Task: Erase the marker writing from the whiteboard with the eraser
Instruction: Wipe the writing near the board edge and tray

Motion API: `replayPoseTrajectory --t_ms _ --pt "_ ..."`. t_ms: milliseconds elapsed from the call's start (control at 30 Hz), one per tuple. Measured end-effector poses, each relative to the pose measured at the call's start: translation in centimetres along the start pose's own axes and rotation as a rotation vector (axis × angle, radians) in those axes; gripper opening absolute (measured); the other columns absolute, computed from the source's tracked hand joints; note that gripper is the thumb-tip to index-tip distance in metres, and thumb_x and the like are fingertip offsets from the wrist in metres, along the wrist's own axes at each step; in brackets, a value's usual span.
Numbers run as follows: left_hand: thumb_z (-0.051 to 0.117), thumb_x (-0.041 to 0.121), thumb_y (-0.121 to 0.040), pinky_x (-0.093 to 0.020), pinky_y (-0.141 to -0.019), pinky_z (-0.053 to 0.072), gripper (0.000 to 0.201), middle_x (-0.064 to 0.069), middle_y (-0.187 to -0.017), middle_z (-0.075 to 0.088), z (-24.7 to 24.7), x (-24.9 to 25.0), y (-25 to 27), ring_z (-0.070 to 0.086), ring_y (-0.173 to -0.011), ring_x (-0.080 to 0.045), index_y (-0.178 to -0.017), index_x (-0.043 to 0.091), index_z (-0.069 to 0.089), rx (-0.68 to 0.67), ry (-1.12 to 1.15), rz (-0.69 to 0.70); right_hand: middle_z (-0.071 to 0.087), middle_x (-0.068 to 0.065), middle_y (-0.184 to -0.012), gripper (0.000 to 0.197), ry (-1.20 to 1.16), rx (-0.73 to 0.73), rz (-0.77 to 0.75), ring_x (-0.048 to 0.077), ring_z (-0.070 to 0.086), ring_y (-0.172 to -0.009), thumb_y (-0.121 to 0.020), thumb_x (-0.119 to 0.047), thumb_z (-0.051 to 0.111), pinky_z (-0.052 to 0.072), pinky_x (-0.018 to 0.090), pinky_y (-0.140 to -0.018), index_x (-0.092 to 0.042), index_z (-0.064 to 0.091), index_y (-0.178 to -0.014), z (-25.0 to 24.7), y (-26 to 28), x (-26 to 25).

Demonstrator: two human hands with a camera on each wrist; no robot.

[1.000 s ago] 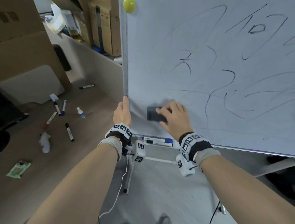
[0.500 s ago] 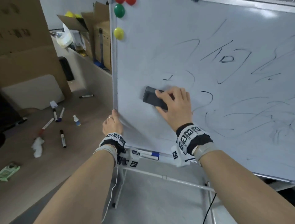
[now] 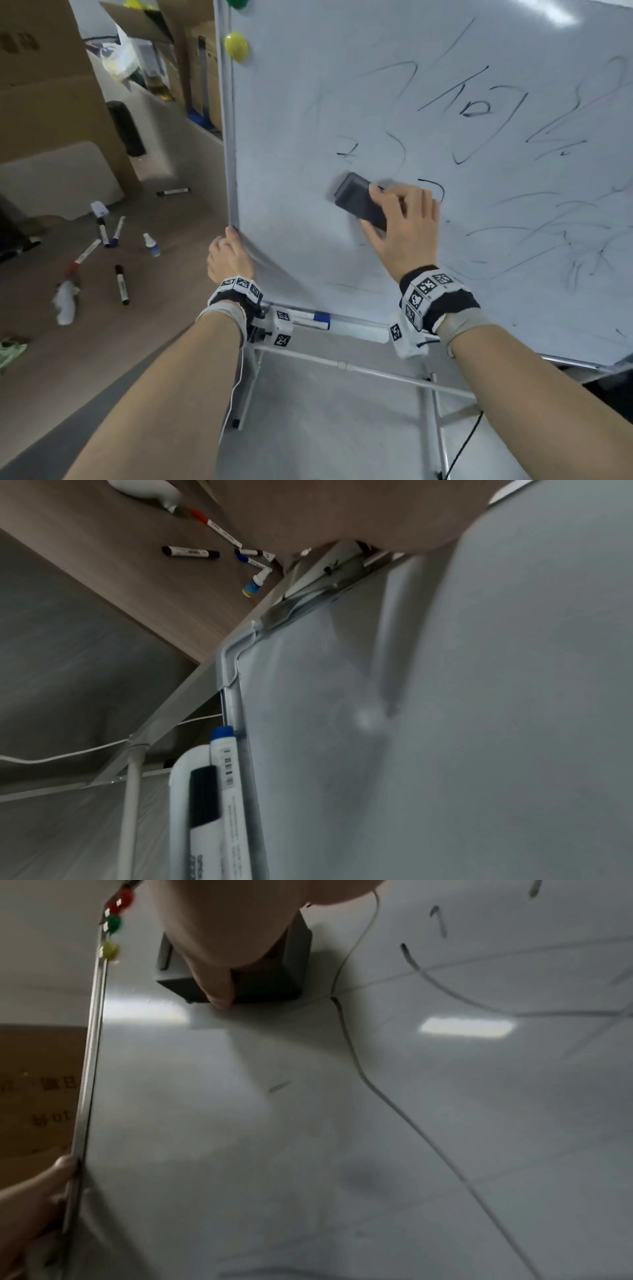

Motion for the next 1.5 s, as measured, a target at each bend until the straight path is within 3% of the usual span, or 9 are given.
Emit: replayPoseTrajectory --t_ms 300,467,600,767,867,967,1200,1333,1500 --pt "0.020 0.053 -0.101 -0.044 -0.115 0.028 0.068 -0.008 -0.150 0.043 1.0 -0.7 -0.7 0.044 -0.133 -0.031 -0.132 0.007 0.059 0.021 0.069 -0.016 0.056 0.004 -0.097 0.059 0.040 -0.514 -0.181 0.028 0.049 -0.090 -0.058 -0.028 0.095 0.035 0.039 -0.079 -0.025 0.064 -0.108 9.4 13.8 -3.4" --pt "0.020 0.055 -0.100 -0.043 -0.118 0.024 0.067 -0.009 -0.154 0.038 1.2 -0.9 0.1 0.039 -0.139 -0.031 -0.145 0.013 0.047 0.032 0.085 -0.097 0.059 0.006 -0.103 0.052 -0.004 -0.241 -0.130 0.030 0.050 -0.091 -0.071 -0.032 0.085 0.036 0.041 -0.079 -0.022 0.065 -0.118 5.0 7.1 -1.8" --pt "0.025 0.048 -0.103 -0.045 -0.120 0.022 0.060 -0.010 -0.157 0.035 1.1 0.4 1.5 0.034 -0.143 -0.030 -0.141 0.009 0.052 0.076 0.129 -0.141 0.059 0.007 -0.103 0.048 -0.076 -0.026 -0.052 0.030 0.049 -0.092 -0.075 -0.031 0.078 0.037 0.041 -0.079 -0.022 0.066 -0.121 2.1 0.6 -0.5" --pt "0.022 0.048 -0.103 -0.042 -0.119 0.018 0.060 -0.007 -0.159 0.030 1.4 -0.3 2.0 0.030 -0.144 -0.028 -0.143 0.012 0.049 0.099 0.096 -0.133 0.058 0.006 -0.101 0.054 -0.088 -0.334 -0.341 0.028 0.048 -0.091 -0.065 -0.024 0.085 0.034 0.041 -0.081 -0.024 0.067 -0.116 7.6 8.7 -3.5" --pt "0.024 0.051 -0.102 -0.042 -0.119 0.018 0.063 -0.008 -0.159 0.029 1.5 -1.1 2.3 0.030 -0.144 -0.029 -0.147 0.010 0.042 0.121 0.130 -0.142 0.058 0.003 -0.096 0.054 -0.069 -0.464 -0.392 0.026 0.049 -0.087 -0.061 -0.024 0.090 0.032 0.038 -0.077 -0.026 0.067 -0.110 9.3 13.8 -3.2" --pt "0.029 0.055 -0.099 -0.042 -0.119 0.021 0.068 -0.010 -0.158 0.031 1.6 -1.9 3.0 0.031 -0.144 -0.029 -0.149 0.010 0.037 0.186 0.178 -0.226 0.059 0.003 -0.101 0.055 -0.074 -0.412 -0.403 0.027 0.051 -0.090 -0.066 -0.030 0.087 0.034 0.040 -0.079 -0.026 0.066 -0.117 7.7 12.2 -2.8" --pt "0.033 0.046 -0.102 -0.039 -0.121 0.016 0.060 -0.010 -0.163 0.018 1.7 -0.1 7.5 0.024 -0.148 -0.030 -0.155 0.017 0.029 0.227 0.159 -0.264 0.063 0.001 -0.108 0.049 -0.077 0.000 -0.173 0.027 0.052 -0.098 -0.076 -0.033 0.075 0.034 0.040 -0.084 -0.028 0.067 -0.124 -1.1 0.9 1.9" --pt "0.039 0.045 -0.101 -0.040 -0.119 0.017 0.067 -0.012 -0.162 0.022 2.1 -0.8 11.1 0.025 -0.147 -0.032 -0.156 0.013 0.021 0.253 0.232 -0.351 0.062 0.001 -0.108 0.051 -0.079 -0.054 -0.229 0.027 0.050 -0.098 -0.075 -0.033 0.077 0.034 0.041 -0.085 -0.029 0.066 -0.125 -0.8 1.9 1.9" --pt "0.050 0.032 -0.097 -0.042 -0.115 0.025 0.069 -0.021 -0.157 0.029 3.2 -6.5 13.5 0.034 -0.142 -0.038 -0.153 0.003 0.023 0.055 0.176 -0.609 0.060 0.003 -0.109 0.056 -0.127 -0.228 -0.357 0.030 0.050 -0.097 -0.072 -0.029 0.081 0.034 0.043 -0.086 -0.027 0.063 -0.125 3.2 6.7 -2.0"
Point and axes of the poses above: each hand's wrist, its own y-axis away from the middle knuckle, its own z-axis out of the palm, x = y × z, the point moved 9 cm from there along -y, towards the middle knuckle
